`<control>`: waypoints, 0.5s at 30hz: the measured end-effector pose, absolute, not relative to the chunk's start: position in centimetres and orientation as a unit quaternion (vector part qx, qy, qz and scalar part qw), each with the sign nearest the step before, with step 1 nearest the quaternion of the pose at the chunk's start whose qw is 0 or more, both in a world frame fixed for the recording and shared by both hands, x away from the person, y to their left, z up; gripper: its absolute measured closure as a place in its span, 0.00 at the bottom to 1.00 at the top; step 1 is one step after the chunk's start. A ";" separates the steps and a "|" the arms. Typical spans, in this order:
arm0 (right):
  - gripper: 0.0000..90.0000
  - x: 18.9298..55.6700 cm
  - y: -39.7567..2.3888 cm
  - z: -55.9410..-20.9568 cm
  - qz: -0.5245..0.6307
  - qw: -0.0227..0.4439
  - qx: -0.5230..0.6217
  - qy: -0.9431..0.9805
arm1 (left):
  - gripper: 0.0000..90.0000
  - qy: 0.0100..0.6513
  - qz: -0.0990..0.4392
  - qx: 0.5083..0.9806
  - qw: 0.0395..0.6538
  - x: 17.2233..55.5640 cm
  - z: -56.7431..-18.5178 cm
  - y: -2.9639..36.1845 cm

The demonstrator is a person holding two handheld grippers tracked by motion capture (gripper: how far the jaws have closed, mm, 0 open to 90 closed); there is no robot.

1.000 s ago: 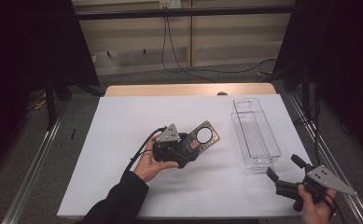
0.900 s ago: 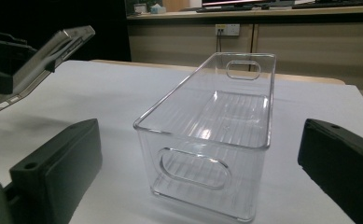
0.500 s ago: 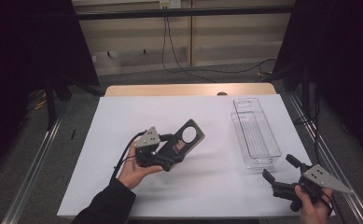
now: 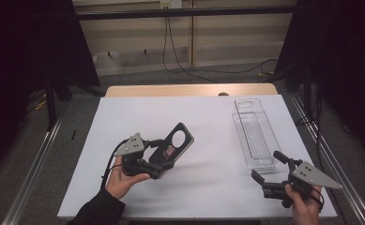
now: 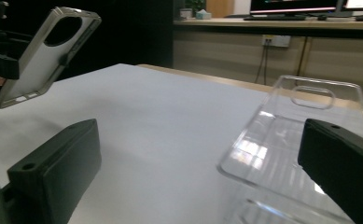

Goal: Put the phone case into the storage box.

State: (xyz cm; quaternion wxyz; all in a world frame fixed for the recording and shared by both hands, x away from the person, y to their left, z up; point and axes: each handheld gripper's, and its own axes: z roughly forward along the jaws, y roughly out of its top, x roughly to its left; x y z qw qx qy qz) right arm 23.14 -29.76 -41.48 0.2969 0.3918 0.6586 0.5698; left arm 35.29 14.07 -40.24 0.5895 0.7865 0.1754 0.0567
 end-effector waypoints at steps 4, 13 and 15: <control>0.00 24.0 -28.5 -41.3 0.588 0.277 0.377 0.660 | 0.14 0.171 0.054 0.786 0.592 35.2 -40.3 14.0; 0.00 24.8 -25.8 -41.0 0.607 0.244 0.344 0.674 | 0.14 0.146 0.031 0.801 0.580 34.5 -41.0 12.9; 0.00 24.7 -25.2 -41.1 0.616 0.225 0.327 0.681 | 0.14 0.136 0.026 0.805 0.577 34.4 -41.0 12.6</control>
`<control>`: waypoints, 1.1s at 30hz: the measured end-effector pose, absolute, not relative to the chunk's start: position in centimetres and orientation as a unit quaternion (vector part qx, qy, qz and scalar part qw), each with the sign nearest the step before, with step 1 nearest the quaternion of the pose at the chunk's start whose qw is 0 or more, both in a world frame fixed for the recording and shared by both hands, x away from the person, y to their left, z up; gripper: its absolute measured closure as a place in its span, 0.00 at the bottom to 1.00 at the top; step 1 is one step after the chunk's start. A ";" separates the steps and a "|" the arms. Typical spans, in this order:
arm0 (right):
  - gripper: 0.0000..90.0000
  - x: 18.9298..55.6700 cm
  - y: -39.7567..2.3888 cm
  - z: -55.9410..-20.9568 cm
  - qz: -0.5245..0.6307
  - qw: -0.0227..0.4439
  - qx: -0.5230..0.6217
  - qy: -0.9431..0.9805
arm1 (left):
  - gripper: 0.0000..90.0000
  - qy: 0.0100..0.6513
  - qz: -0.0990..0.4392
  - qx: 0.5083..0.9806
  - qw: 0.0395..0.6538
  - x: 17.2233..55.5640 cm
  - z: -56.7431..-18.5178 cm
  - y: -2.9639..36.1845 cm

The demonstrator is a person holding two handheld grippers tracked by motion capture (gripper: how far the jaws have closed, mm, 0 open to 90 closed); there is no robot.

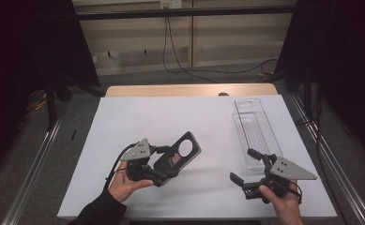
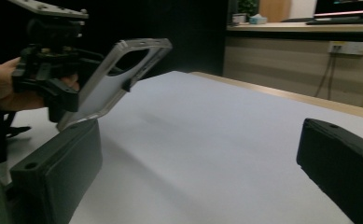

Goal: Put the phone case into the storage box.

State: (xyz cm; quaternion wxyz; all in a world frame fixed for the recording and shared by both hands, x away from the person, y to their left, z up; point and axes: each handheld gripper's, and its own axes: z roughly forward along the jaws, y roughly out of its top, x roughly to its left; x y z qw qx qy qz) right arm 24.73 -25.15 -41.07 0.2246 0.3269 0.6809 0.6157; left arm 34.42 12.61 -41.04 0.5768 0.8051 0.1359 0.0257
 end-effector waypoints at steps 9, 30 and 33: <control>0.00 25.1 -24.0 -40.8 0.631 0.187 0.298 0.691 | 0.14 0.126 0.019 0.806 0.578 34.1 -40.9 12.1; 0.00 27.6 -21.6 -38.8 0.639 0.138 0.238 0.718 | 0.14 0.085 0.016 0.811 0.579 34.4 -39.6 9.8; 0.00 27.9 -21.5 -38.8 0.642 0.136 0.236 0.717 | 0.14 0.082 0.015 0.812 0.578 34.5 -39.5 9.6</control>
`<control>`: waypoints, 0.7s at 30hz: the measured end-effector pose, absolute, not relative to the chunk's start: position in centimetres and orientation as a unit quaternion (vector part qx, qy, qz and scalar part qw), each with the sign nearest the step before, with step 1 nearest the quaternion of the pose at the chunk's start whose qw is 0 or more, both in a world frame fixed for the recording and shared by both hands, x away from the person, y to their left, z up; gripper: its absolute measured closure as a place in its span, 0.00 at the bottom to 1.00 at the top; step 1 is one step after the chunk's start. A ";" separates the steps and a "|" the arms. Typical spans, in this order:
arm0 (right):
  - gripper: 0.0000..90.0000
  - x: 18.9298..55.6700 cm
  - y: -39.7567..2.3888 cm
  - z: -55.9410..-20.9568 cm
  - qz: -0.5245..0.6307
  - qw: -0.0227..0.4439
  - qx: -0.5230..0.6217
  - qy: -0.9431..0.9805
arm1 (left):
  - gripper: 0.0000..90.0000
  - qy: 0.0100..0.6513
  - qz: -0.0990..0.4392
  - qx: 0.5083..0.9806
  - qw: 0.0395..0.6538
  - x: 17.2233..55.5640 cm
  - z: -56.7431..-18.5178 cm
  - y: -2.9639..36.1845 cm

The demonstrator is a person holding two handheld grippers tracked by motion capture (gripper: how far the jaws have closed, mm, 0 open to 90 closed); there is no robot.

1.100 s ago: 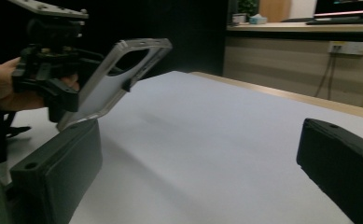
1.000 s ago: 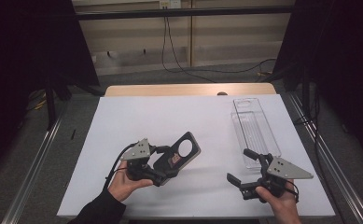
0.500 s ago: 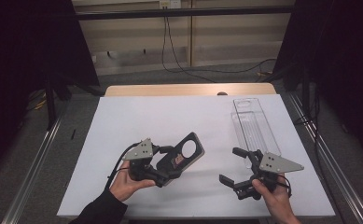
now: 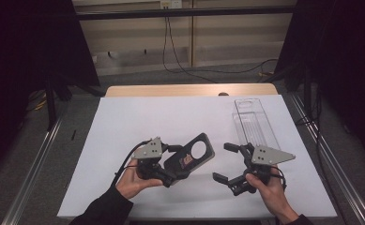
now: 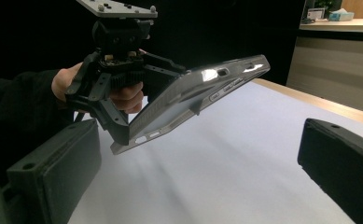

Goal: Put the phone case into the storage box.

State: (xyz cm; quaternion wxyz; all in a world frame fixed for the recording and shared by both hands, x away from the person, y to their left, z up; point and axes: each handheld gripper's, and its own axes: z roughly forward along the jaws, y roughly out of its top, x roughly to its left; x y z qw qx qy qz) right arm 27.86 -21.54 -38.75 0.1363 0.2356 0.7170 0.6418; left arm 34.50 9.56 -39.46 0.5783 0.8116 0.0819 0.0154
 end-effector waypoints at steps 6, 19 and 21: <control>0.00 28.8 -21.5 -38.3 0.630 0.131 0.228 0.731 | 0.14 0.079 0.012 0.807 0.585 35.4 -38.9 8.4; 0.00 30.6 -21.6 -37.8 0.633 0.100 0.194 0.743 | 0.14 0.062 0.001 0.810 0.583 35.2 -38.5 8.9; 0.00 30.9 -21.4 -37.6 0.632 0.096 0.185 0.747 | 0.14 0.060 0.001 0.811 0.583 35.2 -38.4 9.0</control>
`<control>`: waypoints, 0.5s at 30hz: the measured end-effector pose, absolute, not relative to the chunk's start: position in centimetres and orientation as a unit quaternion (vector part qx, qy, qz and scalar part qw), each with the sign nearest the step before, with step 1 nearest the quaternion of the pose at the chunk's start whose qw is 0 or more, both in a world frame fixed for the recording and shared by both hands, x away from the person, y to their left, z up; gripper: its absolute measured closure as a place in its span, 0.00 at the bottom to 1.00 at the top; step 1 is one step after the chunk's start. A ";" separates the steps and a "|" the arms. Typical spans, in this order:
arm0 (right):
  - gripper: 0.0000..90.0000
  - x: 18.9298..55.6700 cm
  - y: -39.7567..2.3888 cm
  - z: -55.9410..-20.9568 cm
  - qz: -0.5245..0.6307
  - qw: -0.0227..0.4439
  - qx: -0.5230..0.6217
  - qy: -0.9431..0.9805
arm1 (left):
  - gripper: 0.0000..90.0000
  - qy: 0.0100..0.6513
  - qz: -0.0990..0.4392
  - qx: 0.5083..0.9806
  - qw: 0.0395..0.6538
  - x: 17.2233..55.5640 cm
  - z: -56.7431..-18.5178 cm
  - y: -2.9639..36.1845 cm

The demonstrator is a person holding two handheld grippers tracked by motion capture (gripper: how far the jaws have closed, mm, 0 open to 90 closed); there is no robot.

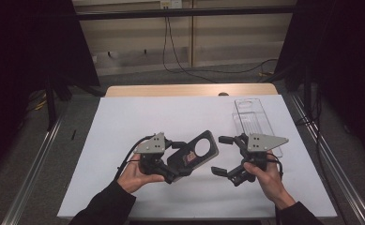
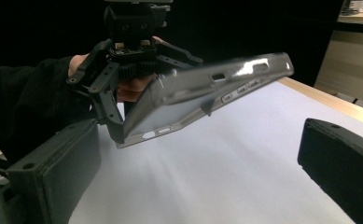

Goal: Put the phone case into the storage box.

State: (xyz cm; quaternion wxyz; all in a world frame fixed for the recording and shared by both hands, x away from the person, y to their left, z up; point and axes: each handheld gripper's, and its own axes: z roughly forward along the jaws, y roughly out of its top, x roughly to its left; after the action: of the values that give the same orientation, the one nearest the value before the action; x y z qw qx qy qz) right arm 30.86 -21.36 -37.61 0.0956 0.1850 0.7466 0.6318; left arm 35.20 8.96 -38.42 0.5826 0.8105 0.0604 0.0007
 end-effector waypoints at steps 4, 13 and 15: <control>0.00 31.5 -20.6 -37.2 0.628 0.086 0.169 0.754 | 0.14 0.059 0.007 0.813 0.580 35.1 -38.2 9.0; 0.00 32.0 -20.3 -37.6 0.627 0.075 0.154 0.760 | 0.14 0.049 -0.001 0.817 0.574 35.0 -38.3 9.1; 0.00 32.0 -20.4 -37.5 0.630 0.076 0.151 0.758 | 0.14 0.048 -0.002 0.818 0.573 35.0 -38.3 9.2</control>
State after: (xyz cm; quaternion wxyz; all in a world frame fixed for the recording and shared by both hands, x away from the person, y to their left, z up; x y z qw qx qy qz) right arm 31.99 -20.41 -37.52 0.0757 0.1512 0.7581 0.6299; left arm 35.03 9.17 -38.30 0.5726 0.8184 0.0478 -0.0025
